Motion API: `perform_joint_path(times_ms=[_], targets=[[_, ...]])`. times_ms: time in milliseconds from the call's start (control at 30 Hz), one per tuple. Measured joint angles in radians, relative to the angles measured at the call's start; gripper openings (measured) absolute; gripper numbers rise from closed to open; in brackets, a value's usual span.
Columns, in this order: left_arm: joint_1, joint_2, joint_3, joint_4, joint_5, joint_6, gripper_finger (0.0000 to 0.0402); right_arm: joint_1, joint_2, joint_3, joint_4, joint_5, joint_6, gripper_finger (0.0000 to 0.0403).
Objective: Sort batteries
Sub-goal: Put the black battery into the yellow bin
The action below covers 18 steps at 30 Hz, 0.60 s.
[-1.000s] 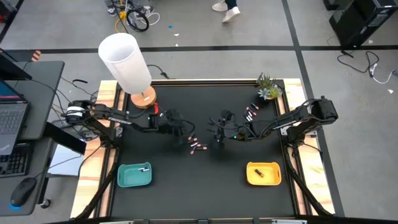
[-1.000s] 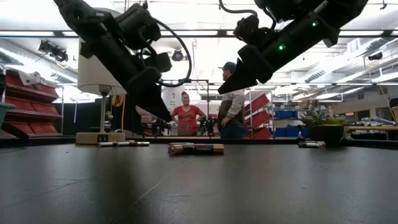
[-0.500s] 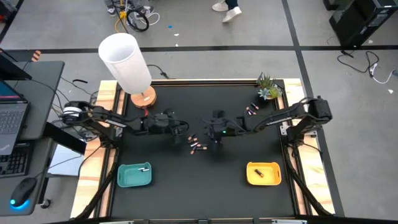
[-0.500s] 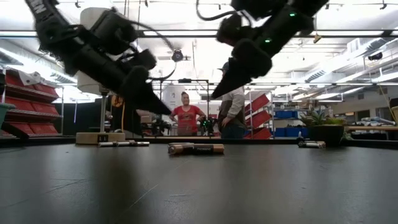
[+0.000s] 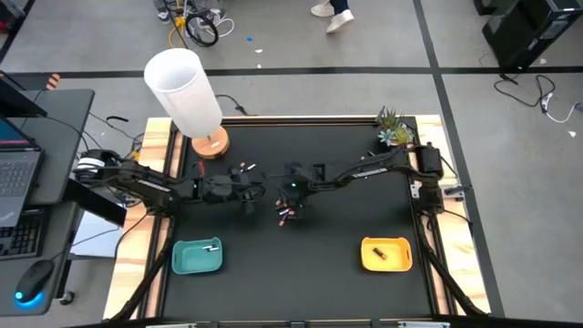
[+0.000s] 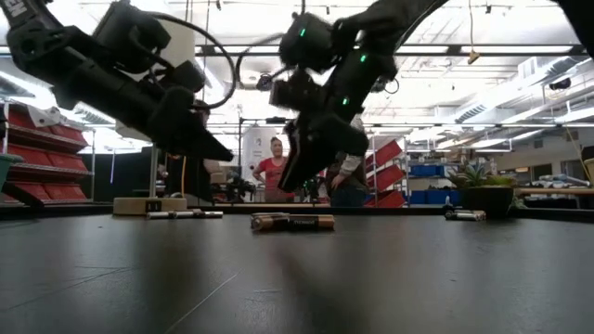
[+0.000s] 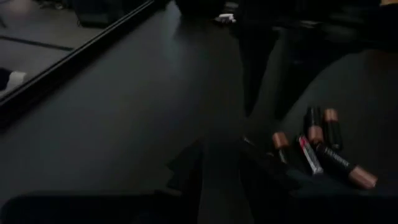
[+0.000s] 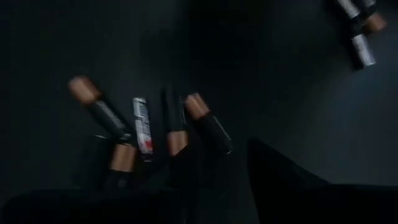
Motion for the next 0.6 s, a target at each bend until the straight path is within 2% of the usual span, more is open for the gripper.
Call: perform_joint_path(times_ms=[333,600], targets=[[-0.104,-0.003,0.003,-0.104,-0.149,-0.074,0.0117,-0.049,0.041,0.044,-0.013,-0.147,-0.114,0.0100],[-0.141,-0.012,0.003,-0.120,-0.195,-0.110,0.0117,-0.048,0.098,0.045,0.034,-0.157,-0.152,0.0100]])
